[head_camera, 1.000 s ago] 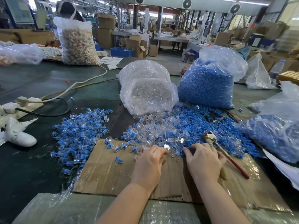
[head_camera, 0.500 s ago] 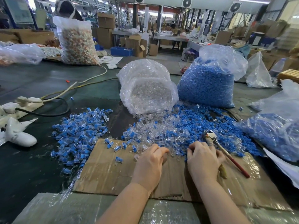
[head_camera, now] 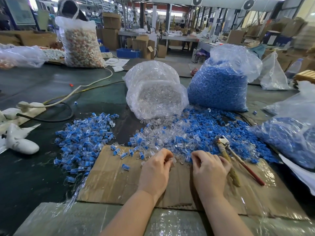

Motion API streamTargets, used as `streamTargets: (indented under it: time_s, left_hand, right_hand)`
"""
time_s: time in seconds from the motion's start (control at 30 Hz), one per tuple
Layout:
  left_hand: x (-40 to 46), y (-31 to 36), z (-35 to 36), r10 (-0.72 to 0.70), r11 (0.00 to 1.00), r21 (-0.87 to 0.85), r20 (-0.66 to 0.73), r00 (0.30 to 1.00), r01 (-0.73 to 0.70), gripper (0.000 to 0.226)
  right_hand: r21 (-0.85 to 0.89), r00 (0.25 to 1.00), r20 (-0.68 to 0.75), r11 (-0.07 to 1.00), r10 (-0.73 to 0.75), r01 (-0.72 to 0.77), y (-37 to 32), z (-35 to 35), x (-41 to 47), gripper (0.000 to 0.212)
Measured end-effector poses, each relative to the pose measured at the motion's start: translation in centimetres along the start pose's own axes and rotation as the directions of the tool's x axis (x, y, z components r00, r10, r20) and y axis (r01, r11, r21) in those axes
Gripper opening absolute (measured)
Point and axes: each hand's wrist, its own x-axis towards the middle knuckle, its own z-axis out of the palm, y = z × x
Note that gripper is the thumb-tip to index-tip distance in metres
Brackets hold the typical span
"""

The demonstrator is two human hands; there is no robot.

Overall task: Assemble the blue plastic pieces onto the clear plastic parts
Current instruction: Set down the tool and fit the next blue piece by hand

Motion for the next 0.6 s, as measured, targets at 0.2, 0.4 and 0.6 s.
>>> streamTargets:
  time_s: [0.2,0.4,0.6]
  left_hand:
    - [0.05,-0.04,0.02,0.015,1.0,-0.002,0.005,1.0,-0.015,0.019]
    - [0.07,-0.03,0.04,0.004,1.0,0.007,-0.003,1.0,-0.004,0.015]
    - [0.05,-0.12,0.02,0.004,1.0,0.017,0.006,1.0,-0.004,0.014]
  right_hand:
    - [0.099,1.0,-0.011,0.995,0.003,-0.002,0.44,-0.08,-0.32,0.007]
    - [0.082,0.999,-0.003,0.995,-0.054,0.054,0.56,0.09,-0.45,0.01]
    - [0.067,1.0,0.003,0.998,0.014,-0.014,0.44,0.08,-0.58,0.025]
